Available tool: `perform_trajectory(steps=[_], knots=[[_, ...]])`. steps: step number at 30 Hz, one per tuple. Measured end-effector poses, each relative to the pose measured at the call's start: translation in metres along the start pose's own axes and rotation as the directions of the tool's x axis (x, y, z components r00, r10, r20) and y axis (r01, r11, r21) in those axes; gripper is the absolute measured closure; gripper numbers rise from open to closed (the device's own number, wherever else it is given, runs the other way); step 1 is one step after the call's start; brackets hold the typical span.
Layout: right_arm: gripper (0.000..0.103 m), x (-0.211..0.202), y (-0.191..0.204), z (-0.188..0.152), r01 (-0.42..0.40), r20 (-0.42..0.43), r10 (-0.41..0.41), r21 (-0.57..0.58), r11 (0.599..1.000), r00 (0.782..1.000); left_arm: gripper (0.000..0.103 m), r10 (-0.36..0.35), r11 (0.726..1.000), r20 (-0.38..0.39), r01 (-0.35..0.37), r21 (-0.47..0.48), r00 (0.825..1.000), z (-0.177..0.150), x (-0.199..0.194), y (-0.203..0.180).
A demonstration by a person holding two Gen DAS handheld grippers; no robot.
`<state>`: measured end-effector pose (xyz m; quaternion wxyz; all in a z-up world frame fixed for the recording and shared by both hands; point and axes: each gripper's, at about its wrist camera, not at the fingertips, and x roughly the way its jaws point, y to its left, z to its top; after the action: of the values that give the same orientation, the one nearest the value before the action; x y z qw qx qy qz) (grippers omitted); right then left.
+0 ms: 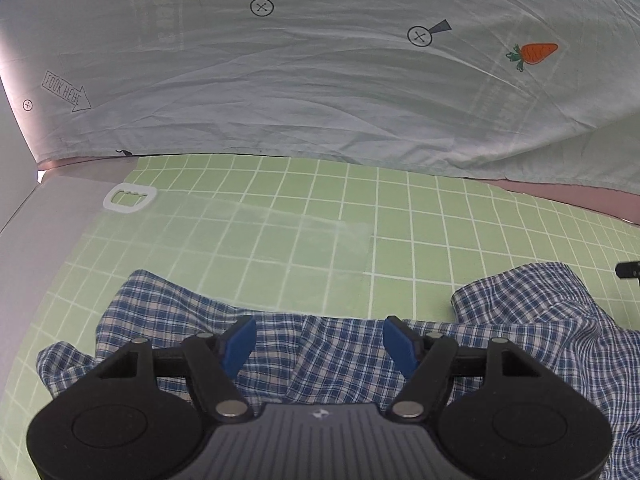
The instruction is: Fold clothes
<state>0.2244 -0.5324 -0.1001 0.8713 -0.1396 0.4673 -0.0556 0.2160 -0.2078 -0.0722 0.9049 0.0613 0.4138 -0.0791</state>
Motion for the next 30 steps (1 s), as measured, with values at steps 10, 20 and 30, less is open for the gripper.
perform_trajectory(steps=[10, 20, 30], knots=[[0.003, 0.009, 0.008, -0.028, -0.09, 0.133, 0.05, 0.321, 0.943, 0.99, 0.031, 0.03, 0.999, 0.074, -0.027, -0.031, 0.997, -0.031, -0.011, 0.008], [0.003, -0.006, 0.061, -0.063, -0.297, 0.148, 0.257, 0.451, 0.842, 0.955, 0.03, 0.028, 0.994, -0.019, -0.03, -0.11, 0.999, -0.056, -0.029, 0.049], [0.098, -0.01, 0.061, -0.018, -0.288, 0.16, 0.245, 0.37, 0.883, 0.956, 0.029, -0.007, 0.988, -0.072, -0.005, -0.155, 0.997, -0.036, -0.015, 0.062]])
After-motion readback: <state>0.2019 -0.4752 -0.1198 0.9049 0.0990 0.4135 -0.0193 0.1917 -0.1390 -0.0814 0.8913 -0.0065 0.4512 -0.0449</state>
